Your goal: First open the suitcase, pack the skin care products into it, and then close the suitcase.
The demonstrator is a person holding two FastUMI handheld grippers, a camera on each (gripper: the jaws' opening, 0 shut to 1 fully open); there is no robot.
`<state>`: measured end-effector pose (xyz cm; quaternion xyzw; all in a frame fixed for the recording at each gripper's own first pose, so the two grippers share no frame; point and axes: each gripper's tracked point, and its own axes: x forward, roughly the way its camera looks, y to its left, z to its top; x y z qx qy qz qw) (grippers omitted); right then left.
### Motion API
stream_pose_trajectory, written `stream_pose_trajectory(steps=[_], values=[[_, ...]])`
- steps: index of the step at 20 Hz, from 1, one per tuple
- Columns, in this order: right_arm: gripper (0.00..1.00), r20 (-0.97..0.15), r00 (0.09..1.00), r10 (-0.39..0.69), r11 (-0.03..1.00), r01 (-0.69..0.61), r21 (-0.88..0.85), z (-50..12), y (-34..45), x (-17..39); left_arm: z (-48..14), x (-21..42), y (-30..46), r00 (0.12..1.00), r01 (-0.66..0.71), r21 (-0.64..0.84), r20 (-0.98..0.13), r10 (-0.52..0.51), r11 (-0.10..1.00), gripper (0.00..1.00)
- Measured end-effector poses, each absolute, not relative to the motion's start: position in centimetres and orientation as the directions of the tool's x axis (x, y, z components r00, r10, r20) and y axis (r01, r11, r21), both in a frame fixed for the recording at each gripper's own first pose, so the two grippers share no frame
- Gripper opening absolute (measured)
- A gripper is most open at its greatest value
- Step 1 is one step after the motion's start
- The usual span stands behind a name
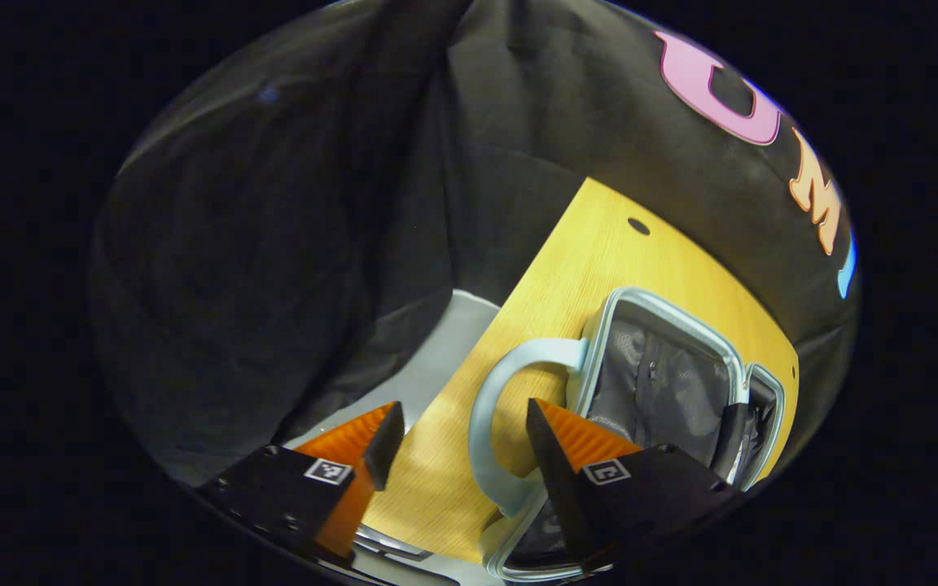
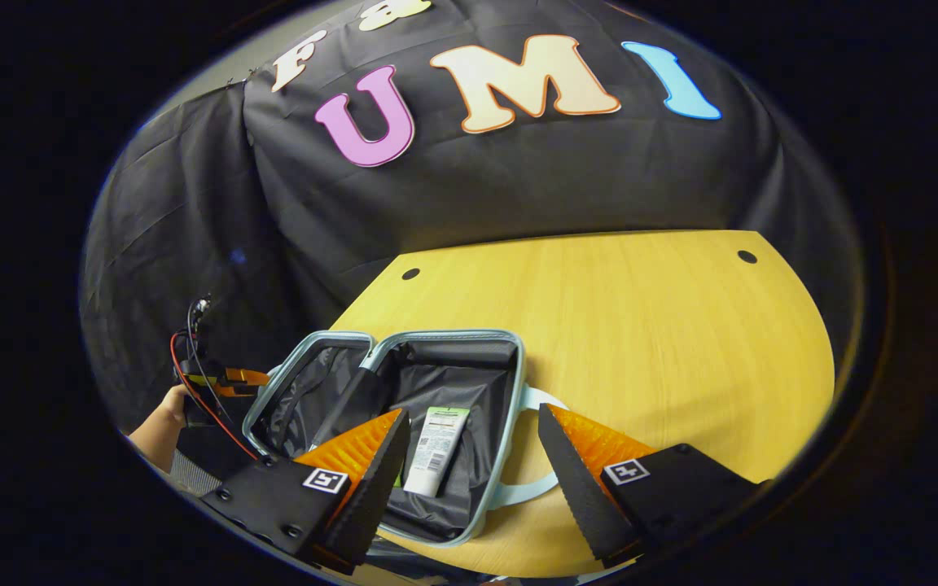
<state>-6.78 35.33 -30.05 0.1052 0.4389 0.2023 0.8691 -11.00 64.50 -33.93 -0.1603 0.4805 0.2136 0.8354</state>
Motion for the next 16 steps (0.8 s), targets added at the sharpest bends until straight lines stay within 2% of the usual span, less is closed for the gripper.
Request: stream_pose_trajectory(steps=[4, 5, 6, 8, 10, 16], values=[[0.98, -0.694, 0.623, 0.36, 0.932, -0.215, 0.29, -28.9, 32.0, -4.8, -36.3, -10.8, 63.6, 0.378, -0.516, -0.048, -0.909, 0.177, 0.856, 0.31], [0.98, -0.69, 0.636, 0.346, 0.937, -0.206, 0.28, -28.9, 31.4, -4.6, -36.3, -10.9, 63.5, 0.366, -0.515, -0.029, -0.911, 0.189, 0.857, 0.24], [0.98, -0.69, 0.644, 0.33, 0.943, -0.199, 0.266, -28.9, 30.6, -4.4, -35.8, -10.8, 63.6, 0.366, -0.497, -0.013, -0.909, 0.196, 0.868, 0.1], [0.98, -0.683, 0.662, 0.308, 0.951, -0.187, 0.247, -28.8, 29.4, -4.1, -34.1, -10.1, 63.3, 0.394, -0.465, 0.024, -0.89, 0.231, 0.885, 0.02], [0.98, -0.668, 0.682, 0.297, 0.954, -0.186, 0.234, -28.5, 28.4, -3.9, -31.8, -9.8, 63.4, 0.412, -0.427, 0.093, -0.865, 0.285, 0.899, 0.0], [0.98, -0.622, 0.705, 0.34, 0.94, -0.245, 0.237, -28.0, 27.5, -3.6, -21.9, -8.0, 59.4, 0.538, -0.364, 0.146, -0.773, 0.336, 0.92, 0.0]])
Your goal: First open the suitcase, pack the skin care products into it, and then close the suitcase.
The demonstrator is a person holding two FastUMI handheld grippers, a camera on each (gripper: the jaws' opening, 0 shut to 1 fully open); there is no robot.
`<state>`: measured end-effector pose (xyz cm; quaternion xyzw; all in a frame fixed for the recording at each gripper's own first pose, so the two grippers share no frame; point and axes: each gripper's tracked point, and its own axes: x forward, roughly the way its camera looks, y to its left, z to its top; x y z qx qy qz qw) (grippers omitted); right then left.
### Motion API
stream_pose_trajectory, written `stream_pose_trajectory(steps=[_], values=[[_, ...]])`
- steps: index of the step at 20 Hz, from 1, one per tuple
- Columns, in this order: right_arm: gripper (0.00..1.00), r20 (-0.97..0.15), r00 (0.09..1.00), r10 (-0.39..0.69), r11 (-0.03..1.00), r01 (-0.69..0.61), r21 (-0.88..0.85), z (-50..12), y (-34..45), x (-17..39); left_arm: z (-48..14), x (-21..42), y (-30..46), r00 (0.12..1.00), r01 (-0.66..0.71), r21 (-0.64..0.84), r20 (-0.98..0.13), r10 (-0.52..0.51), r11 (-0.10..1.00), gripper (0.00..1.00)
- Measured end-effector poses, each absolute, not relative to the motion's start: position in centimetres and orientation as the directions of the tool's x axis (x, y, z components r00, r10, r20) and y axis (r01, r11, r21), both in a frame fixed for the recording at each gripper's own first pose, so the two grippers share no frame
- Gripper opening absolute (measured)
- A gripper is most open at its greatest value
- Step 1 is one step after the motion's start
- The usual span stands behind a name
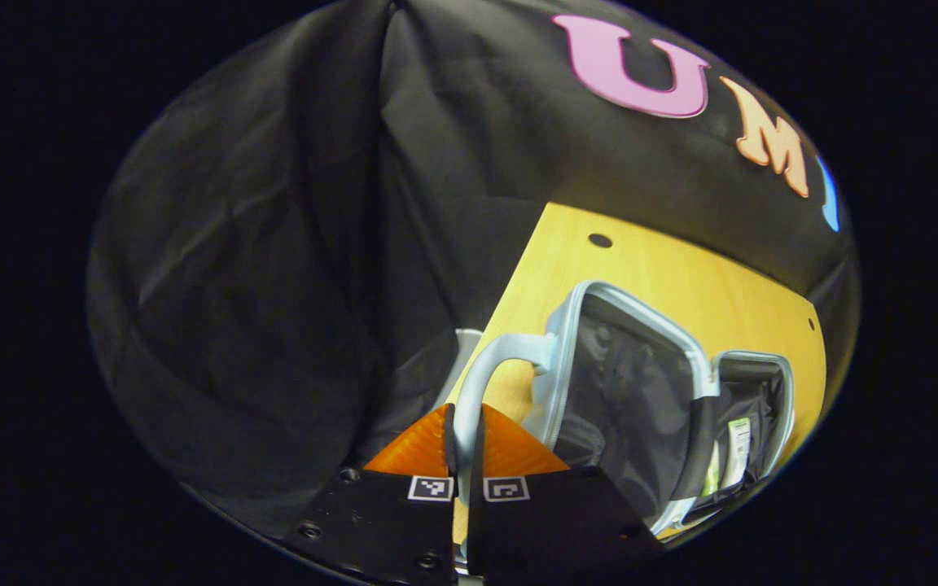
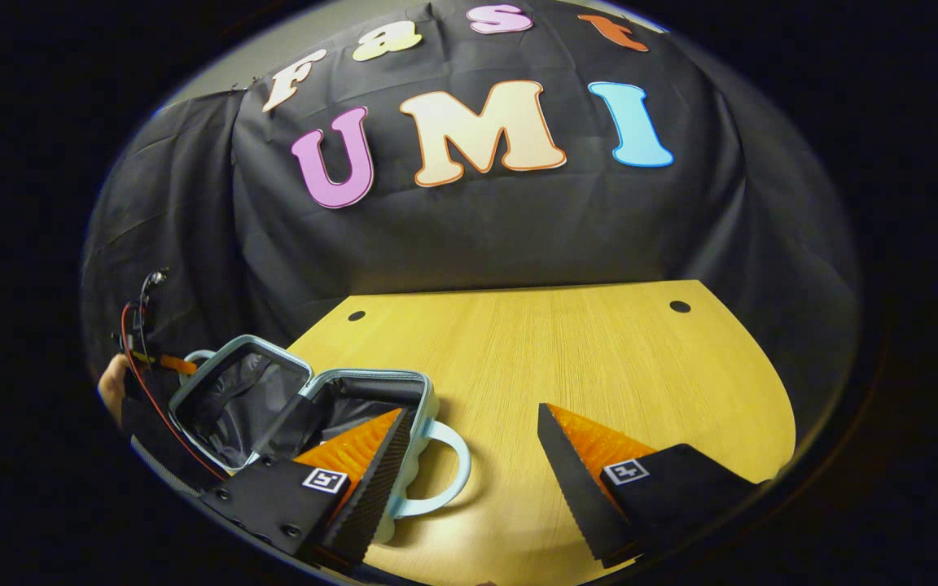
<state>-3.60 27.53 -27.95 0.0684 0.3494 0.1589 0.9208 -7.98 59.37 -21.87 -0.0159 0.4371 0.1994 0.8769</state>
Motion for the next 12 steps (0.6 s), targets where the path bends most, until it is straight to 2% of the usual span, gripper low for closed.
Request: stream_pose_trajectory(steps=[5, 9, 12], values=[[0.98, -0.596, 0.677, 0.432, 0.902, -0.329, 0.28, -27.2, 26.4, -3.5, -13.2, -6.3, 53.5, 0.665, -0.339, 0.155, -0.658, 0.353, 0.928, 0.0], [0.98, -0.568, 0.681, 0.462, 0.887, -0.361, 0.288, -26.3, 23.7, -3.3, -8.9, -5.4, 46.3, 0.735, -0.265, 0.154, -0.607, 0.303, 0.952, 0.0], [0.98, -0.561, 0.681, 0.471, 0.882, -0.339, 0.328, -26.1, 21.6, -3.0, -7.4, -4.4, 41.2, 0.773, -0.215, 0.134, -0.583, 0.252, 0.967, 0.0]])
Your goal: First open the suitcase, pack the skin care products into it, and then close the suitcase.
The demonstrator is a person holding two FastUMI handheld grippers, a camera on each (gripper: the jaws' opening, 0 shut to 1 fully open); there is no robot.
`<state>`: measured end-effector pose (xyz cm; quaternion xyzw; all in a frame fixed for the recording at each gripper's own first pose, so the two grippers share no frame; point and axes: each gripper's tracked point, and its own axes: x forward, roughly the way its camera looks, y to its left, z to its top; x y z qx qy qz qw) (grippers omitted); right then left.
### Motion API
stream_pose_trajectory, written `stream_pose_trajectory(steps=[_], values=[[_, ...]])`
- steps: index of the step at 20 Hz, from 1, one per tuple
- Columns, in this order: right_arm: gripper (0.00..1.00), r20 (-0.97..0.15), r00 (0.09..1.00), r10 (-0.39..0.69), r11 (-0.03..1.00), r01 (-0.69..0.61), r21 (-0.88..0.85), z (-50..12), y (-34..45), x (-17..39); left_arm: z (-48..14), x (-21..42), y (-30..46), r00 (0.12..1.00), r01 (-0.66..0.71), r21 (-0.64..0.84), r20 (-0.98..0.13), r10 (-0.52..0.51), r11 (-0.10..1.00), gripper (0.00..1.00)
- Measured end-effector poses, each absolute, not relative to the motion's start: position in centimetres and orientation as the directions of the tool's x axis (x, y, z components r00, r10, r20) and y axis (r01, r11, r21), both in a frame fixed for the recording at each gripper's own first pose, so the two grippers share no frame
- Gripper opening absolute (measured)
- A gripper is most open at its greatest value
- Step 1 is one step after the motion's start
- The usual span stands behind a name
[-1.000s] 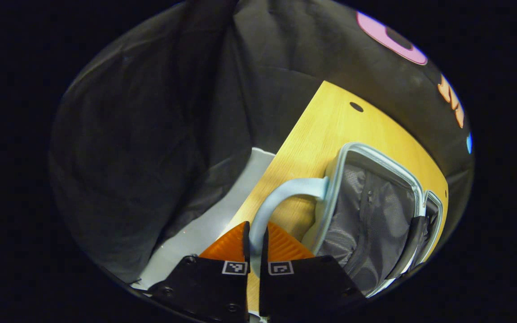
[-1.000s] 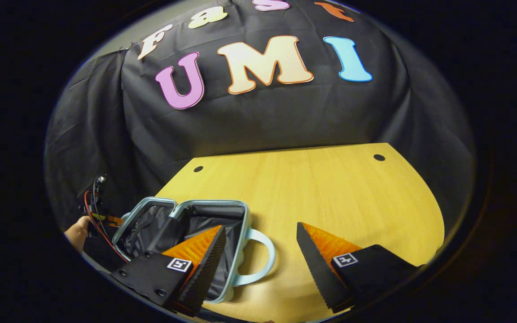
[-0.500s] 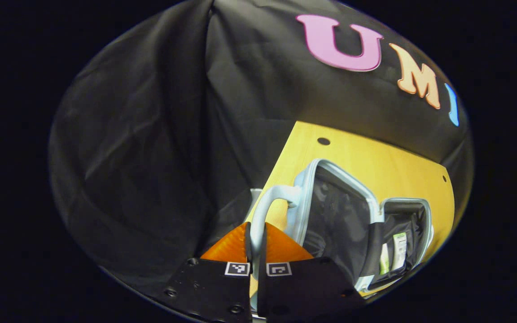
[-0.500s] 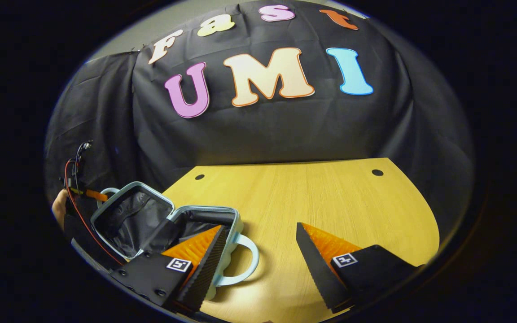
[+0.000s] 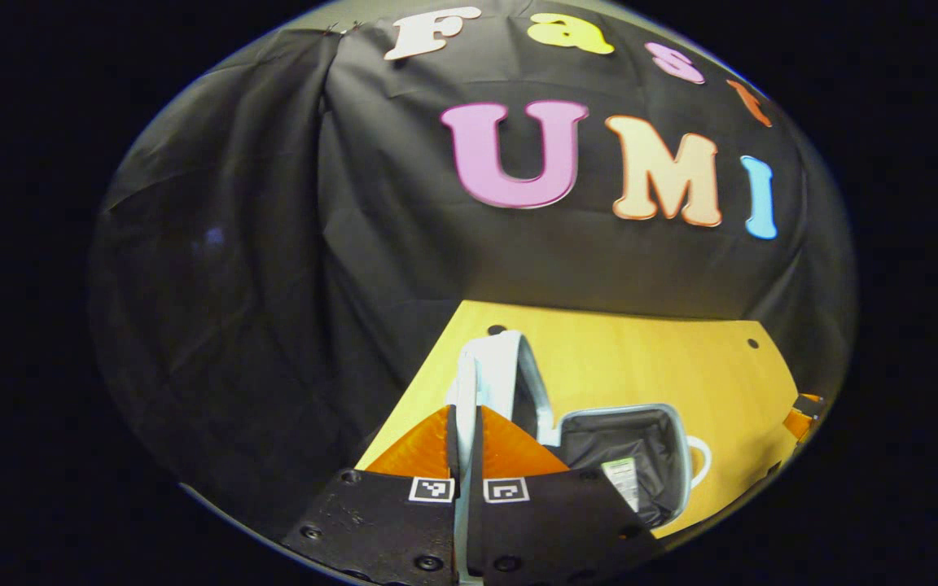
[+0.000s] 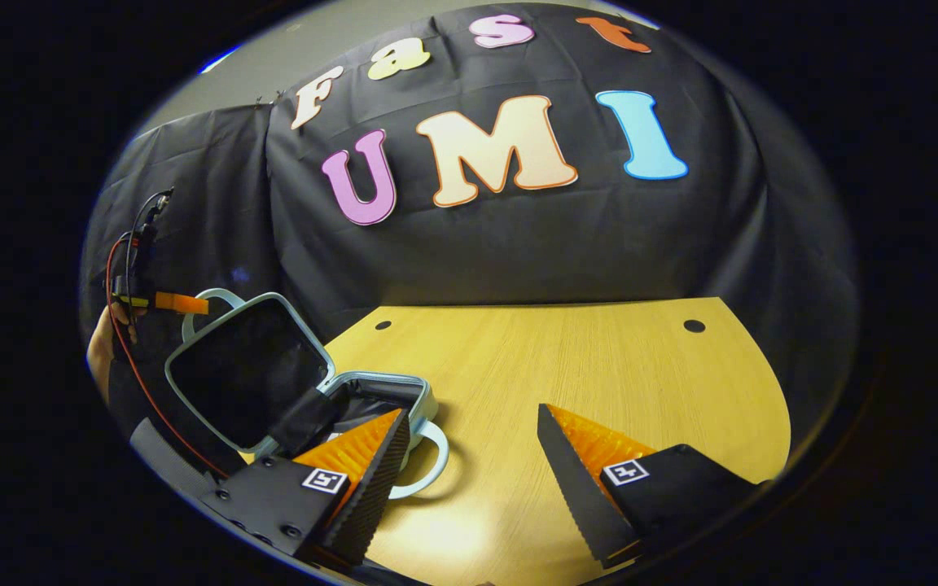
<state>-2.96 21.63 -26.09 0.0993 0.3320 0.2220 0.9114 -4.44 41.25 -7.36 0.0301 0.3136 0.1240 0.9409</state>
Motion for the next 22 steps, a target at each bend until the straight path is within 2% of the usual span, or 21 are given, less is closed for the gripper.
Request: stream_pose_trajectory(steps=[6, 9, 16, 22], values=[[0.98, -0.559, 0.694, 0.453, 0.889, -0.305, 0.342, -26.3, 17.5, -3.2, -7.4, -3.7, 32.1, 0.793, -0.085, 0.103, -0.596, 0.13, 0.991, 0.0], [0.98, -0.565, 0.694, 0.447, 0.891, -0.291, 0.348, -26.5, 16.3, -3.7, -8.2, -3.0, 26.5, 0.8, 0.006, 0.019, -0.6, 0.007, 1.0, 0.0], [0.98, -0.56, 0.714, 0.421, 0.905, -0.287, 0.313, -25.4, 13.2, -3.3, -13.6, -2.7, 16.4, 0.747, 0.129, -0.113, -0.642, -0.171, 0.985, 0.0], [0.98, -0.567, 0.73, 0.382, 0.922, -0.262, 0.284, -25.3, 9.2, -2.6, -18.4, -3.0, 10.8, 0.679, 0.178, -0.109, -0.705, -0.202, 0.978, 0.01]])
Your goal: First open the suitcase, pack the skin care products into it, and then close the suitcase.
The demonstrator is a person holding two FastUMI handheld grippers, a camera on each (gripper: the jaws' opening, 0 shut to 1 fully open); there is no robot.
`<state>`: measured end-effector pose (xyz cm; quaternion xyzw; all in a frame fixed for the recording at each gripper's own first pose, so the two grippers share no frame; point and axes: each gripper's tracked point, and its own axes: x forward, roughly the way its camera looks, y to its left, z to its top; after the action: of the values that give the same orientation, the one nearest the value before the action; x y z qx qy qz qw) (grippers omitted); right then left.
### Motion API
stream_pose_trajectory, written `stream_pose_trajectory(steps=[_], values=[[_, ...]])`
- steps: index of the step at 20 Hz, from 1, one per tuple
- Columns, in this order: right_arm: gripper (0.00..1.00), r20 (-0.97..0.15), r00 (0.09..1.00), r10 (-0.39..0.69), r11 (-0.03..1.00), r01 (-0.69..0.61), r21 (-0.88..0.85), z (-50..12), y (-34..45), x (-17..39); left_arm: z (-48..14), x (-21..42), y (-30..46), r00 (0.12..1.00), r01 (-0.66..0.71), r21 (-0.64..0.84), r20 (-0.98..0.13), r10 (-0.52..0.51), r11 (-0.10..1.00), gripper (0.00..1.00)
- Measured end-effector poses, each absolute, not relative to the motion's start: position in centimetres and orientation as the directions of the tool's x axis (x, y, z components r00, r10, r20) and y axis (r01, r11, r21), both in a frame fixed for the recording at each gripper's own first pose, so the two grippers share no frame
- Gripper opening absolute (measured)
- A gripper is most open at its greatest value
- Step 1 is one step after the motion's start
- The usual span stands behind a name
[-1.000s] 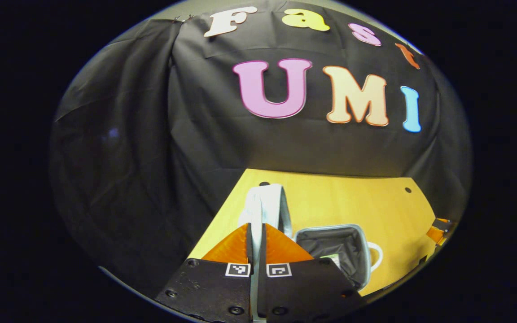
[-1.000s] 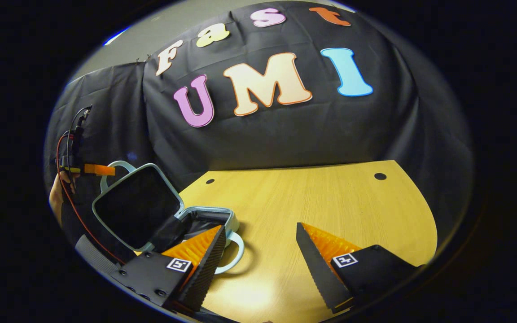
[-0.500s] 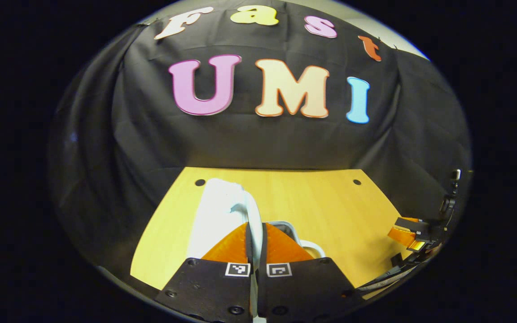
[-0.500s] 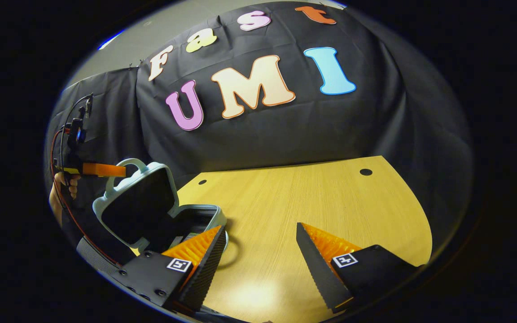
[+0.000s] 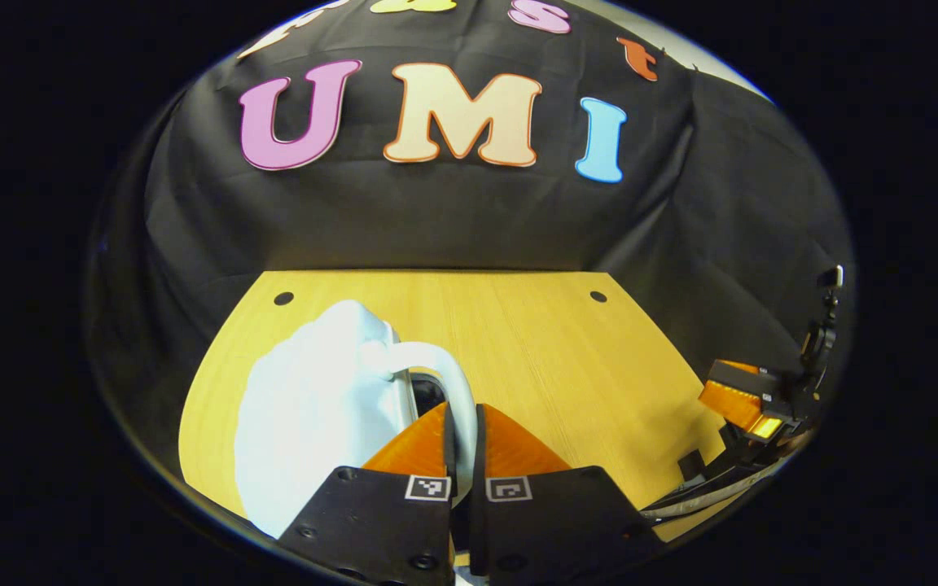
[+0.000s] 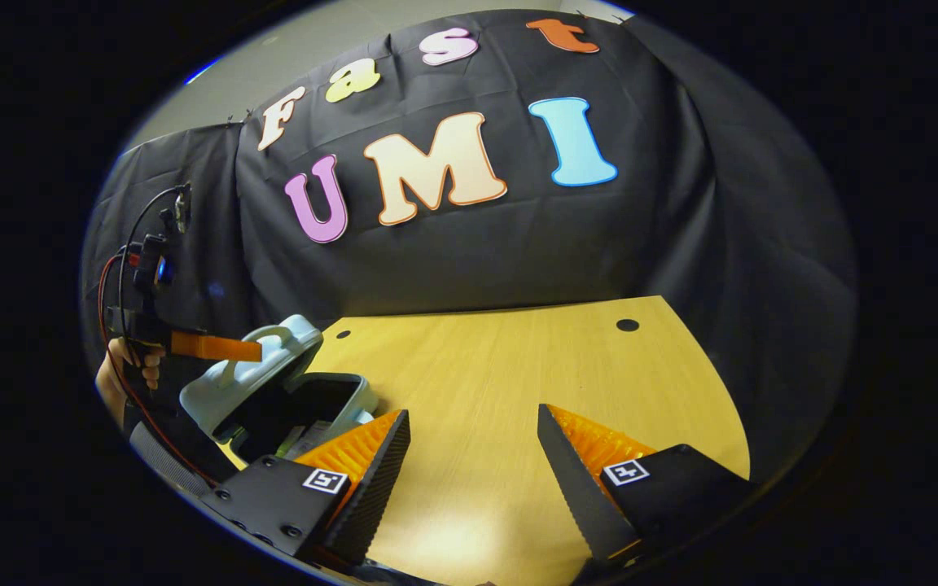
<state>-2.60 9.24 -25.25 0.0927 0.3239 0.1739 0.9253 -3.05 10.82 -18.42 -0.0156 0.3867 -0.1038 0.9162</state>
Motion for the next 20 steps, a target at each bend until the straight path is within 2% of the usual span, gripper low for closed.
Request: stream_pose_trajectory(steps=[4, 5, 6, 7, 9, 11, 12, 16, 17, 18, 20], values=[[0.98, -0.558, 0.73, 0.394, 0.917, -0.277, 0.286, -24.7, 7.5, -1.8, -21.5, -4.3, 8.5, 0.648, 0.171, -0.074, -0.743, -0.169, 0.982, 0.03], [0.98, -0.547, 0.737, 0.398, 0.916, -0.287, 0.279, -24.3, 7.1, -1.5, -21.7, -4.1, 8.0, 0.659, 0.161, -0.073, -0.734, -0.162, 0.984, 0.06], [0.98, -0.532, 0.746, 0.4, 0.916, -0.299, 0.268, -23.8, 6.7, -1.0, -21.4, -3.9, 6.8, 0.68, 0.156, -0.08, -0.714, -0.166, 0.985, 0.16], [0.98, -0.513, 0.758, 0.403, 0.914, -0.311, 0.259, -23.1, 6.2, -0.5, -20.6, -3.6, 5.9, 0.707, 0.15, -0.085, -0.687, -0.167, 0.985, 0.19], [0.98, -0.459, 0.786, 0.414, 0.91, -0.339, 0.24, -21.2, 5.7, 0.7, -18.1, -2.6, 4.4, 0.779, 0.129, -0.074, -0.61, -0.147, 0.989, 0.49], [0.98, -0.38, 0.828, 0.412, 0.911, -0.359, 0.204, -18.4, 5.4, 2.4, -14.4, -0.7, 4.2, 0.868, 0.066, -0.025, -0.492, -0.069, 0.998, 0.78], [0.98, -0.33, 0.855, 0.401, 0.915, -0.358, 0.185, -16.3, 5.3, 3.3, -12.0, -0.2, 4.7, 0.909, 0.018, -0.004, -0.416, -0.018, 1.0, 0.85], [0.97, -0.092, 0.944, 0.317, 0.946, -0.308, 0.103, -7.3, 5.1, 5.5, -4.8, 0.8, 5.4, 0.974, -0.096, 0.029, -0.204, 0.1, 0.995, 0.89], [0.94, -0.058, 0.954, 0.295, 0.953, -0.29, 0.087, -6.0, 5.3, 5.3, -3.1, 0.8, 5.2, 0.98, -0.088, 0.06, -0.172, 0.097, 0.994, 0.9], [0.97, -0.039, 0.958, 0.283, 0.956, -0.279, 0.084, -4.9, 5.7, 4.9, -1.3, 0.9, 5.1, 0.988, -0.076, 0.102, -0.127, 0.089, 0.992, 0.9], [0.94, -0.04, 0.958, 0.283, 0.955, -0.278, 0.102, -3.6, 7.1, 3.6, 0.7, 0.9, 4.6, 0.994, -0.049, 0.179, -0.084, 0.065, 0.983, 0.94]])
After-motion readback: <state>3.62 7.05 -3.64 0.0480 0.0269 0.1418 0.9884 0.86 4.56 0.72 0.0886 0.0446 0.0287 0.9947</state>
